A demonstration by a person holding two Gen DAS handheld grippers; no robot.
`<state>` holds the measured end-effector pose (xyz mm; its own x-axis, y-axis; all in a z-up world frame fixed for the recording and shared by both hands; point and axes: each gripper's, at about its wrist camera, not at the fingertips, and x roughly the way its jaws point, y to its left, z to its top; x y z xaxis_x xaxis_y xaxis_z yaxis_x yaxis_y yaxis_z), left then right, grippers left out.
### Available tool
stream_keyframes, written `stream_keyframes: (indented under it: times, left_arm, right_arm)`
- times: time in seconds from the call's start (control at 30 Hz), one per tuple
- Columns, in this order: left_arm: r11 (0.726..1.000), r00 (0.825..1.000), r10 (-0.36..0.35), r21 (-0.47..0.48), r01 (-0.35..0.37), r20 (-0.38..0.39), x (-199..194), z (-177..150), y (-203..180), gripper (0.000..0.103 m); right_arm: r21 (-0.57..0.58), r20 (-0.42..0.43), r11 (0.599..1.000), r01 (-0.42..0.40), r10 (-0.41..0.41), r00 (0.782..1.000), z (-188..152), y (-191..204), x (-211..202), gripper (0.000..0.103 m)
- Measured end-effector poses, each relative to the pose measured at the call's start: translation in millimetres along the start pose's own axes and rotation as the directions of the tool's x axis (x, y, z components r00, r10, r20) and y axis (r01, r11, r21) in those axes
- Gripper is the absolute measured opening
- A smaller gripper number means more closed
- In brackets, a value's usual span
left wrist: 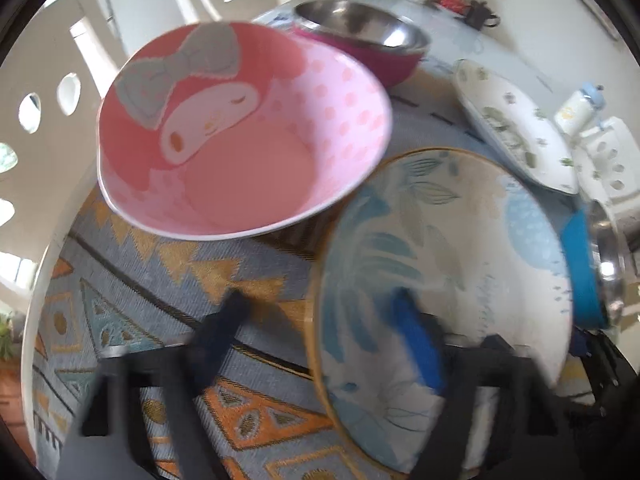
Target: Organize plates and bowls
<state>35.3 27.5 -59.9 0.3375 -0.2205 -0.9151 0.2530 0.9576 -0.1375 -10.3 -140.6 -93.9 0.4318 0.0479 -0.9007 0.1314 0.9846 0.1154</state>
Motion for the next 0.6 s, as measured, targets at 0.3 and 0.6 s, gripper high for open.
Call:
stream_keyframes:
  times: [0.3, 0.6]
  left_arm:
    - [0.998, 1.000, -0.016, 0.060, 0.017, -0.011, -3, -5, -14, 0.039]
    - [0.996, 0.998, -0.010, 0.086, 0.015, -0.058, -21, -37, 8, 0.039]
  right_arm:
    - [-0.007, -0.012, 1.000, -0.019, 0.019, 1.000, -2, -18, -10, 0.042]
    - [-0.087, -0.059, 0.996, -0.002, -0.003, 0.998, -32, 1, -24, 0.042]
